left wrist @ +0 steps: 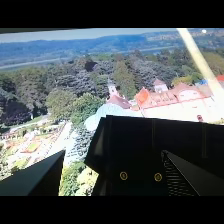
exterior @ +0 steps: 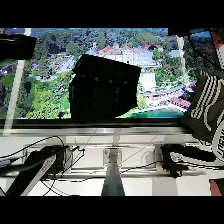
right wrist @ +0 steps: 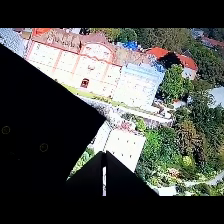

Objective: Fold the clothes and pants, and hang the long-sleeved shirts on hangers.

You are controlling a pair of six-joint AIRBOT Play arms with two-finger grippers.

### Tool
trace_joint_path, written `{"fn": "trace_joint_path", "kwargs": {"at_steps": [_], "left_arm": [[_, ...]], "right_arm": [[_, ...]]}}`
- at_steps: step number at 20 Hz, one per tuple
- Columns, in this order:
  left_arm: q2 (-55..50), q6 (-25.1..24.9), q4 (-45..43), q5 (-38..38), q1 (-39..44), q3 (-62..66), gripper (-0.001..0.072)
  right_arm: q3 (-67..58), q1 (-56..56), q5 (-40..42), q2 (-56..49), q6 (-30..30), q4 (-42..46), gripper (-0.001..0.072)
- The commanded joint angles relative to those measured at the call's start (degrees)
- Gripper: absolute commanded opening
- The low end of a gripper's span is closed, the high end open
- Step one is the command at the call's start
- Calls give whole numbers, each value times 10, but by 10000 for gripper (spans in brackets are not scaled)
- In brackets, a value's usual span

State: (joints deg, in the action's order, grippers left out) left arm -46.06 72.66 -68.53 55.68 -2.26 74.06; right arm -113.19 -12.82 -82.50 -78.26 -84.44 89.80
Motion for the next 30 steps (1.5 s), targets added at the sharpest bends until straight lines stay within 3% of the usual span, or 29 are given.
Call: {"fn": "trace_joint_path", "kwargs": {"at_steps": [1, 4, 6, 9, 13, 16, 17, 18, 19, 20, 21, 22, 23, 24, 25, 26, 29, 30], "left_arm": [[-1, 0, 0, -5, 0, 1, 691], [-1, 0, 4, -5, 0, 1, 691], [-1, 0, 22, -5, 0, 1, 691], [-1, 0, 30, -5, 0, 1, 691], [-2, 0, 30, -4, 0, 1, 691], [-16, 0, 21, -5, 0, 0, 676], [-25, 0, 10, -5, 0, 0, 550], [-37, 0, -3, -4, 0, 0, 301], [-49, 0, -20, -4, 0, 0, 86], [-61, 0, -39, -4, 0, 0, 28], [-74, 0, -65, -1, 0, 0, 28], [-86, 0, -93, 12, 0, 0, 29], [-100, 0, -123, 38, 0, 0, 72], [-113, 0, -148, 63, 0, 0, 247], [-126, 0, -162, 78, 0, -5, 471], [-134, 2, -166, 79, 0, -18, 515], [-144, 2, -179, 86, 0, -57, 515], [-144, -1, -196, 91, -1, -70, 515]], "right_arm": [[0, 0, 0, 0, -1, -17, 35], [1, 0, -4, -3, 14, -11, 35], [6, 7, -51, -11, 53, 39, 34], [60, 63, -132, -25, 72, 21, 33], [225, 157, -169, -26, 76, -162, 34], [379, 181, -118, -26, 81, -290, 35], [433, 177, -78, -26, 81, -324, 35], [481, 169, -36, -26, 85, -355, 52], [530, 157, 8, -26, 100, -385, 118], [570, 144, 47, -26, 115, -408, 206], [607, 127, 86, -26, 124, -422, 329], [634, 111, 118, -26, 123, -425, 398], [657, 93, 144, -26, 123, -424, 405], [671, 78, 157, -27, 120, -422, 406], [681, 62, 166, -27, 120, -422, 406], [685, 49, 178, -28, 118, -422, 411], [684, 25, 223, -32, 95, -437, 653], [682, 24, 228, -36, 84, -436, 680]]}}
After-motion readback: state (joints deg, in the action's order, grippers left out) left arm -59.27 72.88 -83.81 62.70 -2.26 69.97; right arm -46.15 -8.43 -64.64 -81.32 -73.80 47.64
